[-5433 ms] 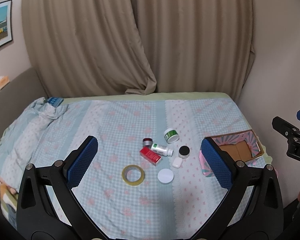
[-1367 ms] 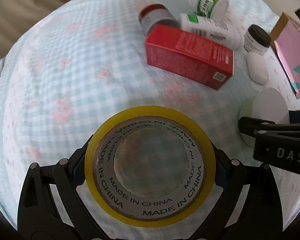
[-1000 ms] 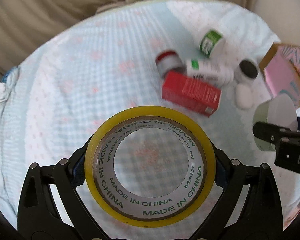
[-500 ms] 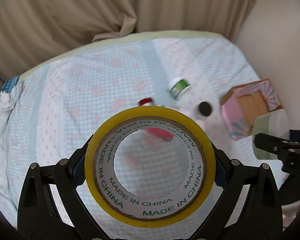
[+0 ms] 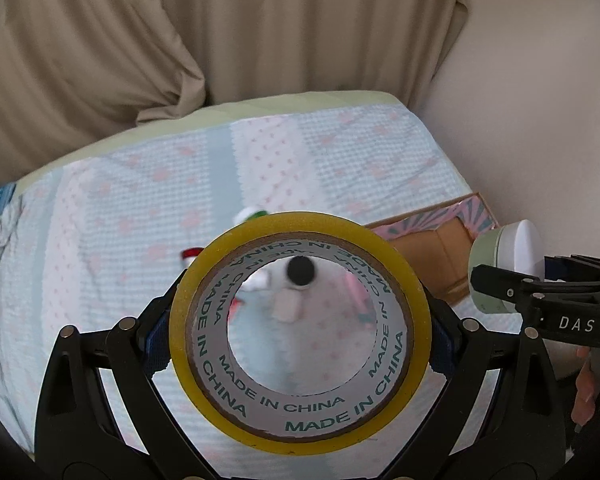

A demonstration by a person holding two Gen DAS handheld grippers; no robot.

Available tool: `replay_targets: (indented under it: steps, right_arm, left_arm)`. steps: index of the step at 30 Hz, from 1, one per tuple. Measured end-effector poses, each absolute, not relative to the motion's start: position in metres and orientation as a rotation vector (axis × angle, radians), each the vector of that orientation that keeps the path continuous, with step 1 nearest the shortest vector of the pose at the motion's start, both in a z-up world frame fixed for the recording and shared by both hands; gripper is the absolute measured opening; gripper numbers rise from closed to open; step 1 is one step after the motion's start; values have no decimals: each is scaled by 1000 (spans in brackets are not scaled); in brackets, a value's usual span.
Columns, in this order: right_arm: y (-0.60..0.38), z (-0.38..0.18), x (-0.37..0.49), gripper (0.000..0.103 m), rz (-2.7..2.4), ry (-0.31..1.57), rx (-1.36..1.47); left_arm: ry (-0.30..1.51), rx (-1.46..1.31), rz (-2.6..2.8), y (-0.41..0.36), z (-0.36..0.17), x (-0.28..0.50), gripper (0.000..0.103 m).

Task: Organize rigid objects
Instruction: 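Carry the tape roll and white lid into the cardboard box and release both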

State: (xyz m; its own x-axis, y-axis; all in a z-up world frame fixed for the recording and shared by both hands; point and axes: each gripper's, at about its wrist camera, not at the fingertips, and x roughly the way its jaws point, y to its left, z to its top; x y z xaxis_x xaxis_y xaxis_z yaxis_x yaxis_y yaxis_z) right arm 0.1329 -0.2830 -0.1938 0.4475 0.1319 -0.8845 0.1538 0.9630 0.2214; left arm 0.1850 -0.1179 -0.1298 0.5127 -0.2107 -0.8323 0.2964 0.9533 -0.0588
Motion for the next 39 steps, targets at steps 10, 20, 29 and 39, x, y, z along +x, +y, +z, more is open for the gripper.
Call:
replay_targets:
  steps: [10, 20, 29, 39]
  right_arm:
    - [-422, -228, 157, 67, 6, 1176, 221]
    - [-480, -289, 185, 67, 32, 1271, 111]
    - [-486, -366, 214, 67, 81, 1360, 5]
    - [-480, -410, 218, 67, 148, 1370, -100]
  left_arm:
    - [1086, 42, -296, -249, -179, 207, 96]
    - [1249, 38, -290, -310, -261, 253, 96]
    - [1467, -7, -223, -337, -365, 290, 96]
    - [1568, -28, -201, -354, -410, 303, 96]
